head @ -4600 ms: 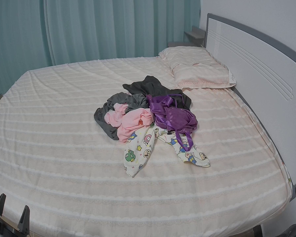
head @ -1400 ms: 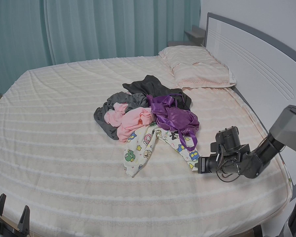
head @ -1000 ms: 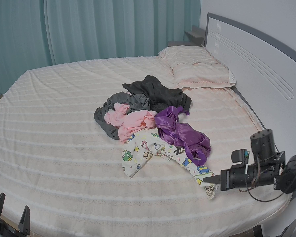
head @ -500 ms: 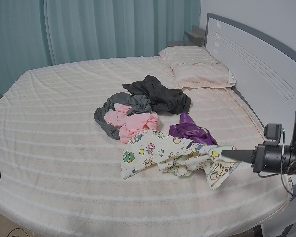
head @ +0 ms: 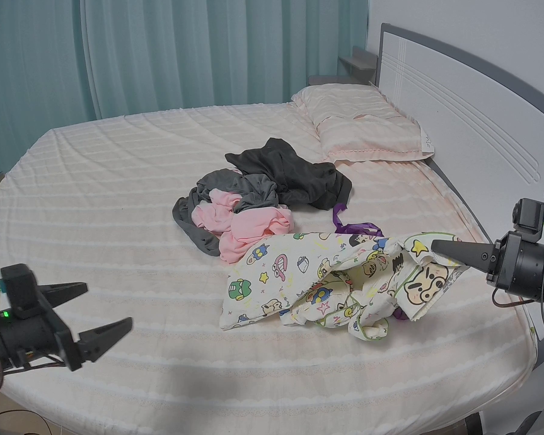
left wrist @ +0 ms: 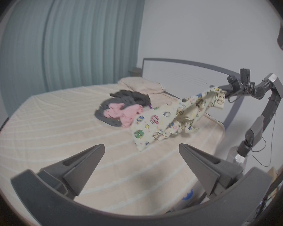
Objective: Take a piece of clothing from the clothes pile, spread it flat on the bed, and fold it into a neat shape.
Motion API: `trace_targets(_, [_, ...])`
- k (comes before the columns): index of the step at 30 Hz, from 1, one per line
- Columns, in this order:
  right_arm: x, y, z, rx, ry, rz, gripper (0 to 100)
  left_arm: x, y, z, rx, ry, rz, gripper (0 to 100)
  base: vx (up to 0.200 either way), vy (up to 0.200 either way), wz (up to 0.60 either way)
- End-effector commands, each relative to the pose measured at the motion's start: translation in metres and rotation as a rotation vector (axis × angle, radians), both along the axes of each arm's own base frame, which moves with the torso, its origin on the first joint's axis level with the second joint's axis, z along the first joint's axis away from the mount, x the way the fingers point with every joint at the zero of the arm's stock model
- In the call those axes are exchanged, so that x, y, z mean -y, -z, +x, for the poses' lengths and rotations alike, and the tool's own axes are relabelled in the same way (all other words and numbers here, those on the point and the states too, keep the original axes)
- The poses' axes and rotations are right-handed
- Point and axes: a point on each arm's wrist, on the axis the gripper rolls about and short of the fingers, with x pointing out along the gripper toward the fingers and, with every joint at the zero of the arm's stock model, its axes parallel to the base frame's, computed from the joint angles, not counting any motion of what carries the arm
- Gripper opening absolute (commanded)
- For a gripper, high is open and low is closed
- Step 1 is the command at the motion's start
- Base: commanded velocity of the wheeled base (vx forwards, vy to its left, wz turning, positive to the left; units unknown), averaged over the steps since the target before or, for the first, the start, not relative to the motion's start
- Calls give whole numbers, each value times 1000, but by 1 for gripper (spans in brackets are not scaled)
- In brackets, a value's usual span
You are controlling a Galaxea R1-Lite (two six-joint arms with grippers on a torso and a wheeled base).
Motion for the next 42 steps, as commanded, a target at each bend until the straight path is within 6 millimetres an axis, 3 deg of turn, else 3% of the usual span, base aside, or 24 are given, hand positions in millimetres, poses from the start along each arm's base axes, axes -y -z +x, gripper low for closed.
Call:
trace_targets(1, [4, 7, -1, -28, 10, -1, 0, 66, 70, 59, -298, 224, 67, 100, 0, 0, 0])
trace_targets(7, [3, 11, 3, -46, 11, -10, 0, 100, 115, 90, -288, 140, 133, 100, 0, 0, 0])
trace_targets(17, [1, 16, 7, -68, 13, -19, 0, 124, 162, 127, -239, 35, 163, 100, 0, 0, 0])
trace_targets(24, [1, 13, 9, -58, 13, -15, 0, 138, 174, 154, -167, -58, 166, 100, 0, 0, 0])
trace_targets(30, [0, -1, 11, 17, 16, 22, 0, 146, 177, 165, -148, -60, 153, 100, 0, 0, 0])
trace_targets(42, [-2, -5, 13, 63, 10, 40, 0, 158, 178, 179, -117, -55, 127, 100, 0, 0, 0])
